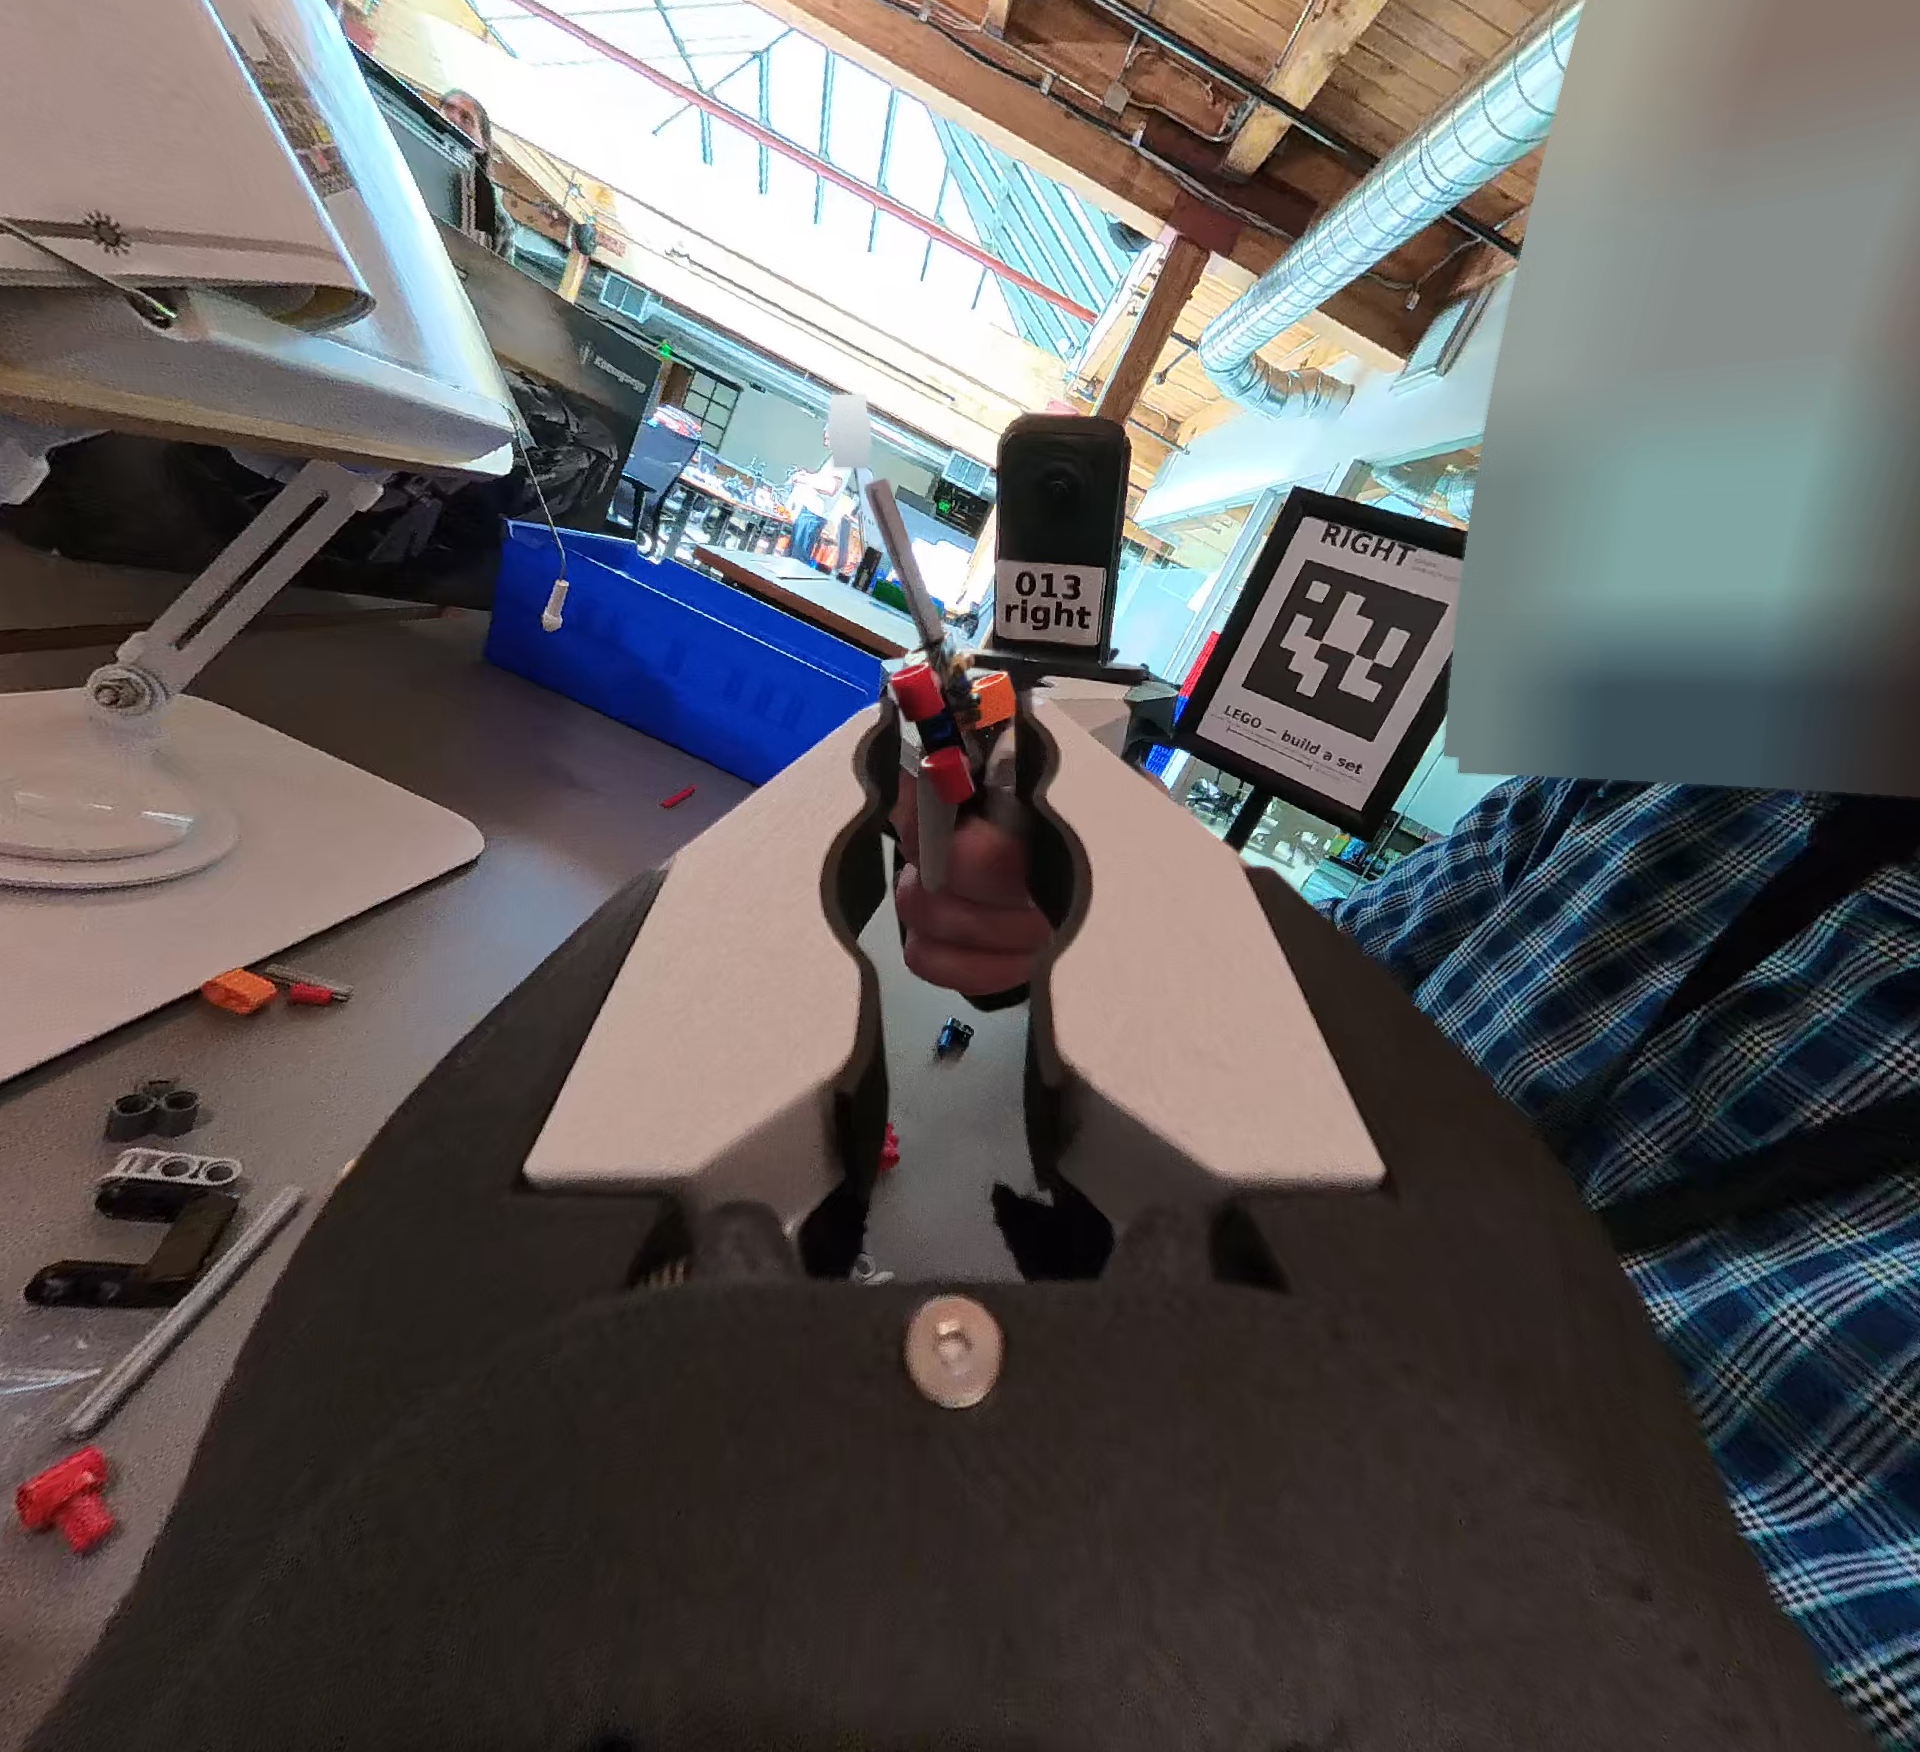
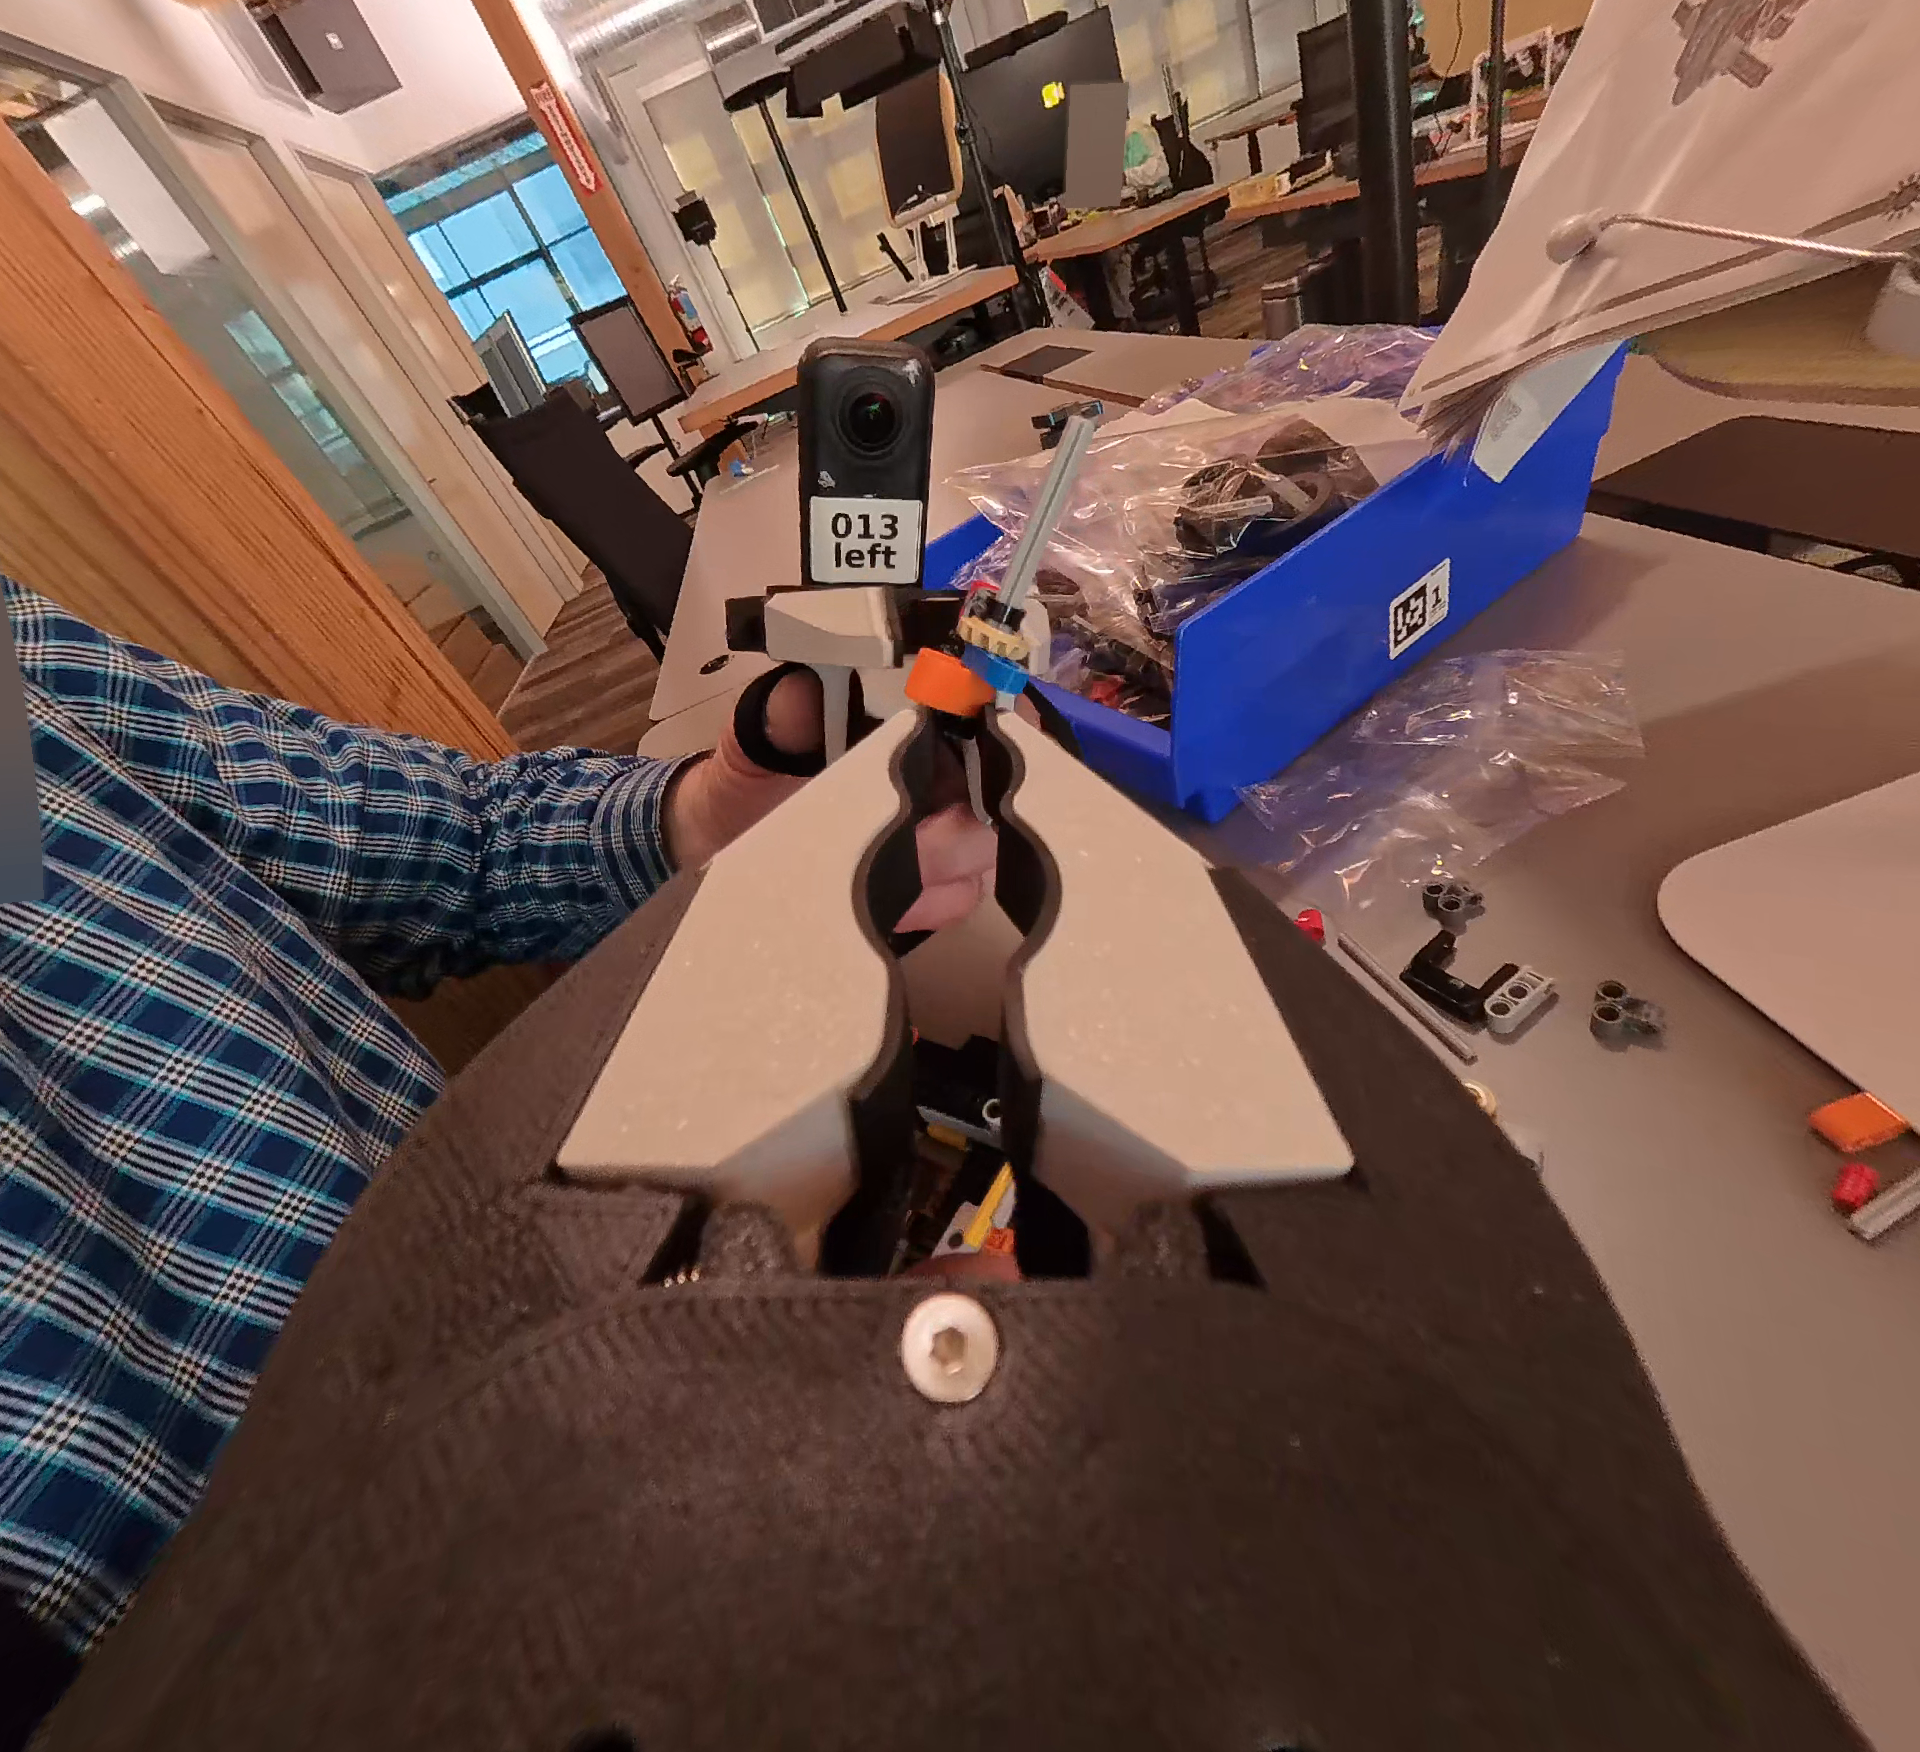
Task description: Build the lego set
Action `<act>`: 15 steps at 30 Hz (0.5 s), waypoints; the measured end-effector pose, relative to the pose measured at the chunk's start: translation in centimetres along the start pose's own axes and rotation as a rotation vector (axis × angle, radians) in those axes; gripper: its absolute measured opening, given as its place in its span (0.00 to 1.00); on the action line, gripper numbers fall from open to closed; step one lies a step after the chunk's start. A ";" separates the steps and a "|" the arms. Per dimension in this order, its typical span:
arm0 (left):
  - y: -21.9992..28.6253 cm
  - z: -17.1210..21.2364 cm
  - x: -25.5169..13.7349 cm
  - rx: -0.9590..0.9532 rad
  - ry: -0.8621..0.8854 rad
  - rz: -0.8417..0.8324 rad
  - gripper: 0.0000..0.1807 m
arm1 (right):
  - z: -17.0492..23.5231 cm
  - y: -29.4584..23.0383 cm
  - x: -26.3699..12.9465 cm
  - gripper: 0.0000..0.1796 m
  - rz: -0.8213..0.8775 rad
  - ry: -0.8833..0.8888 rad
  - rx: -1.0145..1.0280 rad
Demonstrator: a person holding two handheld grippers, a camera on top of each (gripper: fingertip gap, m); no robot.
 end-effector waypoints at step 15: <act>-0.3 0.0 -0.3 0.031 -0.037 -0.016 0.05 | 0.7 -0.1 -0.3 0.03 -0.027 -0.092 -0.004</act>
Point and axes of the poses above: each gripper's, where its closed fingertips meet, x out along the fingers, z out of its underside, y = z × x across the jaws, the point moved 3 cm from there along -x, back along the fingers, and after that the axes turned 15 degrees about y, right-handed, at the moved point
